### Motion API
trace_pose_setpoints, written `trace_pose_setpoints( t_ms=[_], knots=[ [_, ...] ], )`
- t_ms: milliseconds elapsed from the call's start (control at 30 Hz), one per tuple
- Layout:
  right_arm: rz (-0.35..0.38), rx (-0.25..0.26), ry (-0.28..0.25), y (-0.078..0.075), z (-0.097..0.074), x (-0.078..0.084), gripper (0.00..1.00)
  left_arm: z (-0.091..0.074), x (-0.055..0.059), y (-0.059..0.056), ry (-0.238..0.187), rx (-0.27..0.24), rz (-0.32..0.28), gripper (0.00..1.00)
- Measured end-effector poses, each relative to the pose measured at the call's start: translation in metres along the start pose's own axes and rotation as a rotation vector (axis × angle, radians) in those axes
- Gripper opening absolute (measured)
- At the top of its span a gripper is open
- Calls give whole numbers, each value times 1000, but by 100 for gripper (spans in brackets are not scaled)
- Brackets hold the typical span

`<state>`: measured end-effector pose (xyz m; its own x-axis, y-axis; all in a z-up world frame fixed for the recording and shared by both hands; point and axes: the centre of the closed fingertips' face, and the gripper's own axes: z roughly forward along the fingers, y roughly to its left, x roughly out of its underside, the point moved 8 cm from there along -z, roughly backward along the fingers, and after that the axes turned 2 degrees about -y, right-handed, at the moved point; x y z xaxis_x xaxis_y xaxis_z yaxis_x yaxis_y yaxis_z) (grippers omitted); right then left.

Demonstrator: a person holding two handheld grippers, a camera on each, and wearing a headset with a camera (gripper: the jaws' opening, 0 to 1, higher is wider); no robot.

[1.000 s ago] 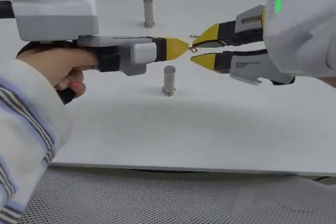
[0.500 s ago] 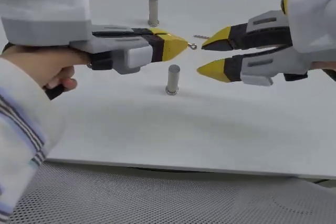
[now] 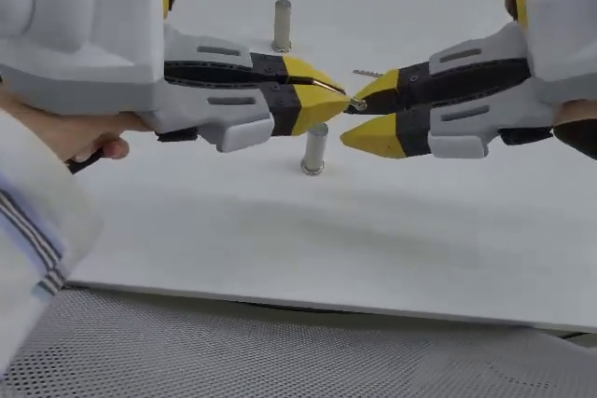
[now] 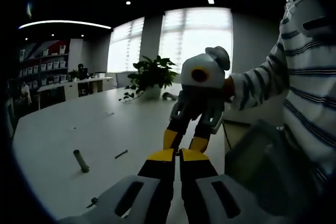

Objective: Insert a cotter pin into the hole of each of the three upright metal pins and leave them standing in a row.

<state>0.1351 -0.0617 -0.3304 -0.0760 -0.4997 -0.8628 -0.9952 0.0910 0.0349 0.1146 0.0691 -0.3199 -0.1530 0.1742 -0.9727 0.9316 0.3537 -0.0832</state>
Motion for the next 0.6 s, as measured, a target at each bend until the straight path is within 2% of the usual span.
trace_pose_setpoints(
  t_ms=[300,433,600],
  knots=[
    [-3,-41,-12,10,-1,-1,0,2,3,-1,8,49,13,0],
    [-4,-55,-8,14,-2,0,0,3,5,-1,16,66,22,0],
    [-11,-89,13,17,-4,3,0,4,9,-7,55,97,51,0]
  ],
)
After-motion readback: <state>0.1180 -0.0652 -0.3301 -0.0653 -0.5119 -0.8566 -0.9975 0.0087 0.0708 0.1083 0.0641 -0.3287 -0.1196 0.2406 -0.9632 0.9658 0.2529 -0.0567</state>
